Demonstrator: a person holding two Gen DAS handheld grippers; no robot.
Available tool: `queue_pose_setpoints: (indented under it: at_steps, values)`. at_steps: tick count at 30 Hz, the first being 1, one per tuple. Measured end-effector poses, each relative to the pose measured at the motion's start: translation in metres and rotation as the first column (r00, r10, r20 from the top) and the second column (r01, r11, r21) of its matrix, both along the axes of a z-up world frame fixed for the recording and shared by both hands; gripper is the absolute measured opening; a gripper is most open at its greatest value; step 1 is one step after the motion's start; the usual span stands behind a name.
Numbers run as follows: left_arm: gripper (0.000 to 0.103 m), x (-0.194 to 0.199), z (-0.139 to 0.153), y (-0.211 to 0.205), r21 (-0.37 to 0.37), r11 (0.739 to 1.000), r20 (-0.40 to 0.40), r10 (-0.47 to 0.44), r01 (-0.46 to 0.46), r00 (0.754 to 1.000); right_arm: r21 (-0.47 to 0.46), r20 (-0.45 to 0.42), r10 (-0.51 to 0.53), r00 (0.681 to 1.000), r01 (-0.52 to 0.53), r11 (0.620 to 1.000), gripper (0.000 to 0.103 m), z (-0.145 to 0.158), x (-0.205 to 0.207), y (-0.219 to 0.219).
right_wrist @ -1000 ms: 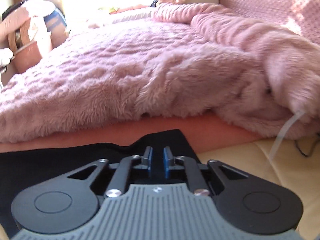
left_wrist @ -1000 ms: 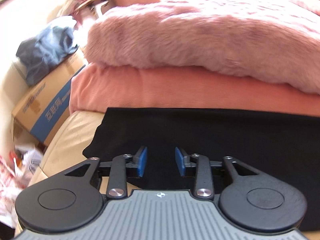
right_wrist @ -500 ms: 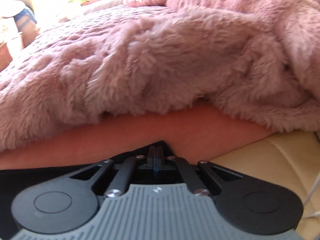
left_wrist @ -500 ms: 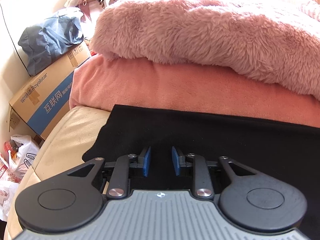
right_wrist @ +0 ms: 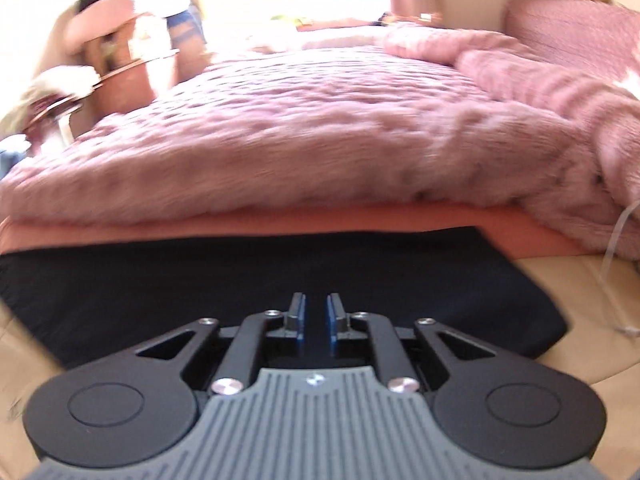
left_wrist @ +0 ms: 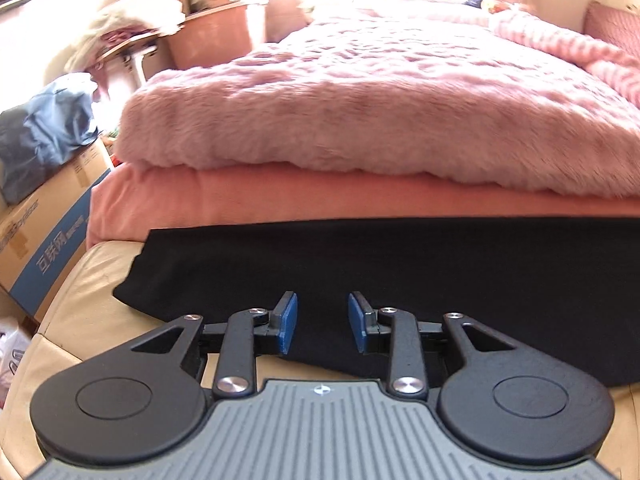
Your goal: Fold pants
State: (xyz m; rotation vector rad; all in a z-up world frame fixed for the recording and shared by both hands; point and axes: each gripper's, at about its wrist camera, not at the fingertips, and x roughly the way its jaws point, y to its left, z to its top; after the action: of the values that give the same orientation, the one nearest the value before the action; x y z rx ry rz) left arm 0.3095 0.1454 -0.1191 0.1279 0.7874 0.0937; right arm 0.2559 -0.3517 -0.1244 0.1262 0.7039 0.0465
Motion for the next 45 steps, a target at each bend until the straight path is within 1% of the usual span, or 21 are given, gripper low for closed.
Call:
queue_pose_setpoints:
  at_steps: [2,4,11,14,17,19,20,21,22,24,26,28,29,30,32,34,36,39,41,44,45]
  values:
    - [0.037,-0.002,-0.008,-0.009,0.033,0.999,-0.022,-0.012,0.013,1.0,-0.007,0.003,0.068,0.998,-0.068,0.998,0.012,-0.002,-0.007,0.032]
    - [0.037,-0.001,-0.013,-0.009,0.028,1.0,-0.041,-0.002,0.003,0.999,-0.02,0.003,0.119,0.993,-0.119,0.993,0.012,-0.007,-0.008,0.06]
    - [0.037,-0.005,-0.023,0.006,-0.001,1.0,-0.093,0.031,-0.032,0.995,-0.054,-0.116,0.151,0.982,-0.159,0.986,0.012,-0.049,-0.022,0.1]
    - [0.037,-0.01,-0.023,0.021,-0.074,0.993,-0.089,0.083,-0.089,0.993,-0.076,-0.122,0.14,0.983,-0.15,0.986,0.012,-0.059,-0.031,0.106]
    - [0.037,-0.018,-0.02,0.045,-0.21,0.961,-0.082,0.168,-0.182,0.982,-0.083,-0.127,0.145,0.981,-0.157,0.984,0.012,-0.061,-0.031,0.104]
    - [0.043,-0.025,-0.018,0.066,-0.329,0.911,-0.082,0.236,-0.25,0.968,-0.061,-0.143,0.138,0.98,-0.148,0.987,0.011,-0.054,-0.028,0.101]
    - [0.046,-0.03,-0.017,0.078,-0.401,0.87,-0.08,0.277,-0.285,0.958,-0.048,-0.136,0.132,0.982,-0.139,0.989,0.011,-0.049,-0.027,0.099]
    - [0.05,-0.035,-0.018,0.091,-0.467,0.825,-0.082,0.318,-0.319,0.944,-0.034,-0.112,0.113,0.987,-0.117,0.993,0.011,-0.042,-0.028,0.094]
    - [0.053,-0.041,-0.018,0.106,-0.538,0.766,-0.085,0.367,-0.353,0.926,-0.018,-0.089,0.079,0.993,-0.081,0.997,0.016,-0.037,-0.028,0.086]
    - [0.057,-0.05,-0.022,0.13,-0.64,0.656,-0.093,0.45,-0.399,0.888,0.041,-0.093,0.001,0.996,0.003,0.999,0.03,-0.029,-0.029,0.064]
    - [0.057,-0.053,-0.029,0.151,-0.714,0.557,-0.11,0.508,-0.423,0.854,0.09,-0.108,-0.07,0.992,0.079,0.993,0.03,-0.028,-0.031,0.041]
    - [0.057,-0.05,-0.037,0.168,-0.771,0.471,-0.13,0.541,-0.427,0.831,0.121,-0.113,-0.13,0.985,0.144,0.982,0.034,-0.027,-0.035,0.018]
    - [0.057,-0.048,-0.041,0.174,-0.787,0.44,-0.139,0.556,-0.433,0.819,0.14,-0.115,-0.161,0.98,0.177,0.974,0.037,-0.027,-0.037,0.006]
    - [0.057,-0.044,-0.045,0.179,-0.793,0.42,-0.148,0.57,-0.441,0.808,0.167,-0.12,-0.195,0.973,0.213,0.963,0.039,-0.028,-0.039,-0.006]
    - [0.057,-0.035,-0.052,0.188,-0.79,0.401,-0.162,0.592,-0.463,0.79,0.226,-0.145,-0.272,0.951,0.3,0.927,0.039,-0.032,-0.043,-0.034]
    - [0.056,-0.026,-0.058,0.194,-0.799,0.391,-0.152,0.603,-0.457,0.783,0.267,-0.164,-0.331,0.929,0.365,0.892,0.039,-0.034,-0.047,-0.057]
    - [0.056,-0.016,-0.063,0.199,-0.804,0.393,-0.137,0.608,-0.447,0.782,0.281,-0.168,-0.358,0.919,0.392,0.876,0.039,-0.034,-0.05,-0.069]
    - [0.054,-0.008,-0.067,0.204,-0.801,0.413,-0.114,0.605,-0.433,0.788,0.32,-0.184,-0.393,0.901,0.432,0.843,0.04,-0.038,-0.05,-0.09]
    - [0.053,-0.003,-0.068,0.205,-0.798,0.426,-0.1,0.604,-0.426,0.79,0.378,-0.207,-0.426,0.881,0.473,0.795,0.043,-0.045,-0.054,-0.106]
    - [0.049,0.0,-0.071,0.206,-0.793,0.438,-0.081,0.614,-0.424,0.785,0.472,-0.243,-0.481,0.842,0.536,0.7,0.049,-0.055,-0.056,-0.128]
    - [0.047,0.001,-0.071,0.206,-0.789,0.443,-0.076,0.617,-0.425,0.783,0.508,-0.242,-0.491,0.837,0.54,0.671,0.052,-0.058,-0.057,-0.134]
